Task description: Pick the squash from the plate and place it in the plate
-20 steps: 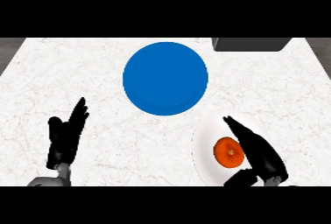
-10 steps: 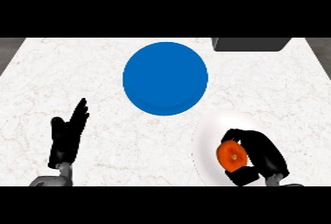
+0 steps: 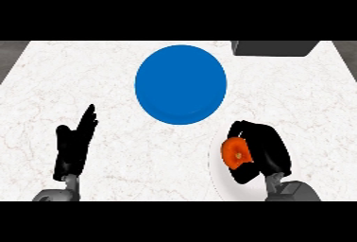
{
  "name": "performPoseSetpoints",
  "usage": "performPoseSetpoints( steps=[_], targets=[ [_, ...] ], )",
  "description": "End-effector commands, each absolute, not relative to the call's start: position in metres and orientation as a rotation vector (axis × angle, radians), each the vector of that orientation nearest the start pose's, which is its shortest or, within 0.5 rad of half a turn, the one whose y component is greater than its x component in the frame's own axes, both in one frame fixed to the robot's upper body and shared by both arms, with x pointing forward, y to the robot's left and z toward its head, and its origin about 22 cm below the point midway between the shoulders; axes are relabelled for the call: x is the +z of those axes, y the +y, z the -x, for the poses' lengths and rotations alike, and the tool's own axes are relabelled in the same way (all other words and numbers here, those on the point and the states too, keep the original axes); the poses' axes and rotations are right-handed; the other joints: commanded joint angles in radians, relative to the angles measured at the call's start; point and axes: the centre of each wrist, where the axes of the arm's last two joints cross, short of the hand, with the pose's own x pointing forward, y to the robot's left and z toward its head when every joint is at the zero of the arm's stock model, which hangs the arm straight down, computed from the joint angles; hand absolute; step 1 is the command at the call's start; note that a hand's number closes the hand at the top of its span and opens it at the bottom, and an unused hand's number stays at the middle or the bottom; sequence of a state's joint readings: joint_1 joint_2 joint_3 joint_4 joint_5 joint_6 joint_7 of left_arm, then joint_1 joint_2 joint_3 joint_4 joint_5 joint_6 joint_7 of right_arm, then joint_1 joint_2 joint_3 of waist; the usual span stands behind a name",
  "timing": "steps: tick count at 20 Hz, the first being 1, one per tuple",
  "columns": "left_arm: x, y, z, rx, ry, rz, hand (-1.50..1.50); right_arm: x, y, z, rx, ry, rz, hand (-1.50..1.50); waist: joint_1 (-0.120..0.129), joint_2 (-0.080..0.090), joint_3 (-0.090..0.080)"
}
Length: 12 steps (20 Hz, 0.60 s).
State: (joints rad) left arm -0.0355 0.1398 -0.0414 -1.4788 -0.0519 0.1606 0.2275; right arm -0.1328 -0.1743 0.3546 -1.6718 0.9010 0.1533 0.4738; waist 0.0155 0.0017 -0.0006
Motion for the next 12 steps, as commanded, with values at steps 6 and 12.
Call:
performPoseSetpoints(
  steps=[6, 12],
  targets=[
    [-0.004, 0.216, -0.262, -0.122, -1.311, -0.163, 0.00, 0.101, -0.020, -0.280, 1.192, -1.515, 0.817, 1.50, 0.104, 0.016, -0.001],
    [-0.001, 0.231, -0.264, -0.122, -1.308, -0.182, 0.00, 0.140, 0.014, -0.299, 0.934, -1.709, 0.924, 1.50, 0.078, 0.008, 0.000]
  ],
)
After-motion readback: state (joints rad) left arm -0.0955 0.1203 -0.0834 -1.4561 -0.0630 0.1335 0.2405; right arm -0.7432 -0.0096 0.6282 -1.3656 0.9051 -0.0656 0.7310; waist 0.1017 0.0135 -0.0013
